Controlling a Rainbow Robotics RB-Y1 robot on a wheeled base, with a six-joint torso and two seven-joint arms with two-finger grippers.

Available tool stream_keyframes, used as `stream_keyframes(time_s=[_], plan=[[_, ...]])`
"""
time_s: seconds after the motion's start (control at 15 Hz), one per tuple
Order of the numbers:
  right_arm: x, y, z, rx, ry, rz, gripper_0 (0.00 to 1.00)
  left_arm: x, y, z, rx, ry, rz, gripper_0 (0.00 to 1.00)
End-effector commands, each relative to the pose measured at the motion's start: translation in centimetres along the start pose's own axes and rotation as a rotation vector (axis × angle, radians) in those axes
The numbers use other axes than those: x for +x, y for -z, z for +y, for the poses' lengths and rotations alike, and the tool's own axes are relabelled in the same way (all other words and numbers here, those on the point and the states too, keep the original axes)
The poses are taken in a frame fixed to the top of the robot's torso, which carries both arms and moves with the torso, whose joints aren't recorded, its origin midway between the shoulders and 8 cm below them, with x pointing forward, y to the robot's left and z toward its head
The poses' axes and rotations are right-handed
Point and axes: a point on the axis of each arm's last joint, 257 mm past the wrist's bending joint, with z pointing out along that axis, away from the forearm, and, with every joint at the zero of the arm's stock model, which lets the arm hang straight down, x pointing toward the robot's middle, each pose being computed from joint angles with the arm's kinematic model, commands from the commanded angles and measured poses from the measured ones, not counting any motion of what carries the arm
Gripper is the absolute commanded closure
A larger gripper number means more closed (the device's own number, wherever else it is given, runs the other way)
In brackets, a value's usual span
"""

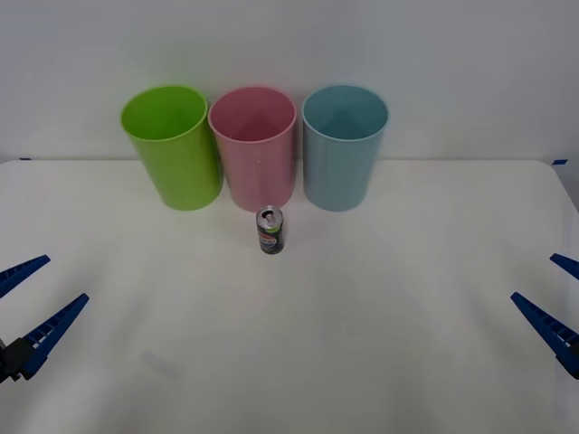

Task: Grasp the object on the table and drop it into the matching bin: aluminum can to the light blue bin, PET bottle to the pink bin.

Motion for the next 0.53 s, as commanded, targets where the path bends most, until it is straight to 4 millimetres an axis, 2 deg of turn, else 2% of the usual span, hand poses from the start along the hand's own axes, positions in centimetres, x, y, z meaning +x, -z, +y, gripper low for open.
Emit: stream_keyframes(time_s=[0.07,0.27,0.53], plan=[[0.0,0.0,0.0,0.0,0.0,0.0,0.0,0.0,0.0,0.0,0.0,0.0,0.0,0.0],[-0.1,-0.8,1.0,-0.015,-0.008,-0.012,0.0,0.0,0.0,0.0,0.0,0.0,0.0,0.0],[0.1,-1.4,1.2,-0.018,-0.006,-0.012,0.0,0.0,0.0,0.0,0.0,0.0,0.0,0.0]])
